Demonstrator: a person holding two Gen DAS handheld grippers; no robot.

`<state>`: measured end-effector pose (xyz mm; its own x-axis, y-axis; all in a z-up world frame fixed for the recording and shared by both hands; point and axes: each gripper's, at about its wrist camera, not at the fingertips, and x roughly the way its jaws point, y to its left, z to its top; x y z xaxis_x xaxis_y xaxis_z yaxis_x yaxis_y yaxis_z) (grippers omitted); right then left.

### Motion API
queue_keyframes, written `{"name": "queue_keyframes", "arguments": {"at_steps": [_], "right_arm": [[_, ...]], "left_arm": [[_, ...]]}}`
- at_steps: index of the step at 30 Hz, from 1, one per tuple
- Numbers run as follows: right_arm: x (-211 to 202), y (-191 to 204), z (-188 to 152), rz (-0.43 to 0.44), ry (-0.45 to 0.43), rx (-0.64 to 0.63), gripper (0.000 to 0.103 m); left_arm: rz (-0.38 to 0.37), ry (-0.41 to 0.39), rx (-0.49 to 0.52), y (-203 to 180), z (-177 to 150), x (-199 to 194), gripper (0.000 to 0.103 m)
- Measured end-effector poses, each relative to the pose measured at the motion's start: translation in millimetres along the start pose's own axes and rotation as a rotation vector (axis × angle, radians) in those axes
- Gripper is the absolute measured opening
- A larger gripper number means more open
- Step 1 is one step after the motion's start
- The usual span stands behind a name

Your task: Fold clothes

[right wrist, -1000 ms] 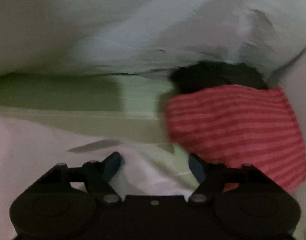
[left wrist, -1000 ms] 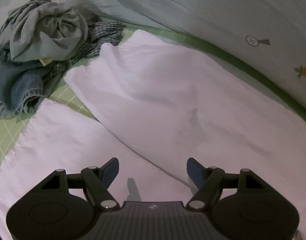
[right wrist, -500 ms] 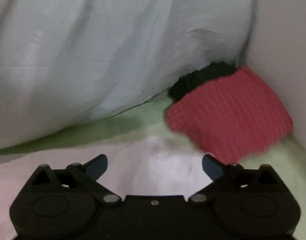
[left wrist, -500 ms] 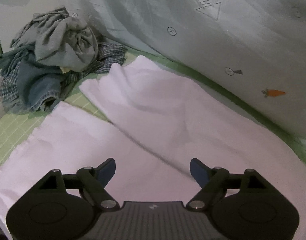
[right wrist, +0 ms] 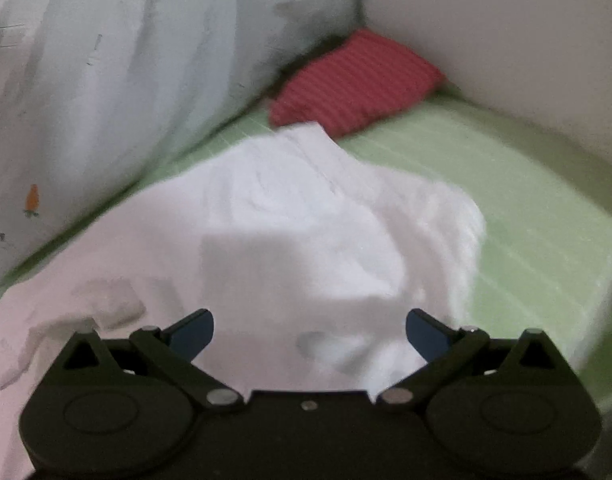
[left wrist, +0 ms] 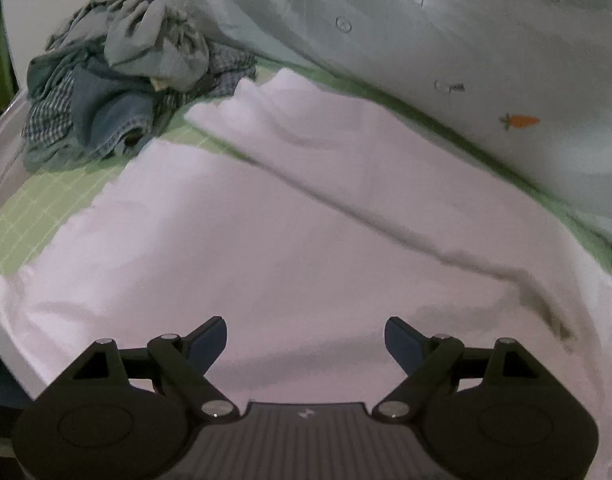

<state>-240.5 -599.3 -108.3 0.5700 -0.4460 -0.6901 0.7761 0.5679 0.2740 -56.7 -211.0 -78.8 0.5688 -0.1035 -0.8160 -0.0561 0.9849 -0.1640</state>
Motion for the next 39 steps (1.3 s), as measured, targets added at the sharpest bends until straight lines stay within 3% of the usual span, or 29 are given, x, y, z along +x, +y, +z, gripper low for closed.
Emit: {"name": "queue_keyframes", "arguments": {"at_steps": [6, 11, 16, 20, 26, 32, 36, 38, 39], "right_arm": [[-12.1, 3.3, -46.2, -0.023, 0.074, -0.002, 0.103], [-2.8, 15.9, -61.5, -0.040, 0.127, 0.006, 0.103], [-18.3, 24.2, -77.3, -0.115, 0.085, 0.035, 0.103], [-7.0, 32.7, -86.3, -0.084, 0.140, 0.058, 0.103], [-4.9, 55.0, -92.7, -0.115, 0.108, 0.052, 0.103], [-1.0, 68.7, -96.4, -0.164, 0.107, 0.076, 0.102], [-3.7, 71.2, -95.3, -0.219, 0.092, 0.132, 0.085], [-7.7, 70.3, -94.8, -0.228, 0.074, 0.155, 0.060], [-9.9, 69.0, -94.5, -0.226, 0.073, 0.164, 0.053]], "left_arm": [[-0.004, 0.040, -0.001, 22.3, -19.3, -5.3, 0.087], [-0.013, 0.039, 0.004, 38.3, -24.2, -12.4, 0.087], [-0.009, 0.017, -0.002, 59.9, -26.1, -21.2, 0.087], [-0.013, 0.029, -0.040, 82.7, -23.4, -17.5, 0.087], [-0.033, 0.004, -0.064, 115.3, -9.9, -17.2, 0.087], [0.043, -0.006, -0.164, 173.4, 9.4, -12.0, 0.087], [0.146, 0.017, -0.232, 214.7, 19.3, -3.1, 0.087], [0.160, 0.032, -0.260, 228.4, 20.8, 2.4, 0.085], [0.162, 0.040, -0.274, 234.4, 21.0, 5.2, 0.085]]}}
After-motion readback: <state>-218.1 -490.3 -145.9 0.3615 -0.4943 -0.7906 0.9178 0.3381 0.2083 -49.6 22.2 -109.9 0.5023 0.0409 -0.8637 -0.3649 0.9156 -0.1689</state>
